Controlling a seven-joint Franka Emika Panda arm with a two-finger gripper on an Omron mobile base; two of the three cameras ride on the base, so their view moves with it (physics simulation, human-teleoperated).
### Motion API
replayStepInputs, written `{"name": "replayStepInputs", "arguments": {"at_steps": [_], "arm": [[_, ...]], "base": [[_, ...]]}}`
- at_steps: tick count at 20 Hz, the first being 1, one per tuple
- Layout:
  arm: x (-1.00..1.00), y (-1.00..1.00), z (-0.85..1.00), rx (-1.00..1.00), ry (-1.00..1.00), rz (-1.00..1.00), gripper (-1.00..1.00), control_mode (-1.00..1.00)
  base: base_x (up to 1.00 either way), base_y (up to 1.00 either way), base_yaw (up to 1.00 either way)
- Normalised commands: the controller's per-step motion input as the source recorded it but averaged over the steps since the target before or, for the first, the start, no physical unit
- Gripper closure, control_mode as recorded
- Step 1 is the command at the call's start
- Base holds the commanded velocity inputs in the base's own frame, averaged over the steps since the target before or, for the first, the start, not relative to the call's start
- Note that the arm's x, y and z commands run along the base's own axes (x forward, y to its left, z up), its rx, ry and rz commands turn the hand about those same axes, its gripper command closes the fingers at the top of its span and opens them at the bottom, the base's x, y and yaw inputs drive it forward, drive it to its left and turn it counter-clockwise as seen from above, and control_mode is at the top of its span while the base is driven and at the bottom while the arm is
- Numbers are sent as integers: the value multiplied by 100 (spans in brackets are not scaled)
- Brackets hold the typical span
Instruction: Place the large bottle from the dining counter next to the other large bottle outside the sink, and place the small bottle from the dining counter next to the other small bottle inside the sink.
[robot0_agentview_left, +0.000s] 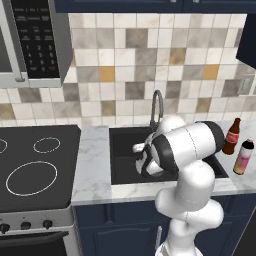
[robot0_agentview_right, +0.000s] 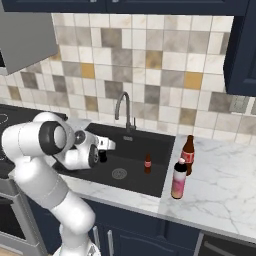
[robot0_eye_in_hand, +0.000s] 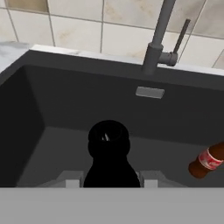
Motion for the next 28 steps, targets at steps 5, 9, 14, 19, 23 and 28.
{"name": "replayStepInputs", "arguments": {"at_steps": [5, 9, 14, 19, 23, 28], "arm": [[18, -32, -24, 0, -1, 0, 100, -100], [24, -15, -32, 0, 0, 0, 100, -100], [36, -2, -41, 0, 0, 0, 100, -100], [42, 0, -31, 0, 0, 0, 100, -100], [35, -1, -26, 0, 0, 0, 100, -100], [23, -11, -25, 0, 0, 0, 100, -100]], "base": [[0, 0, 0], [0, 0, 0], [0, 0, 0], [0, 0, 0], [0, 0, 0], [0, 0, 0]]}}
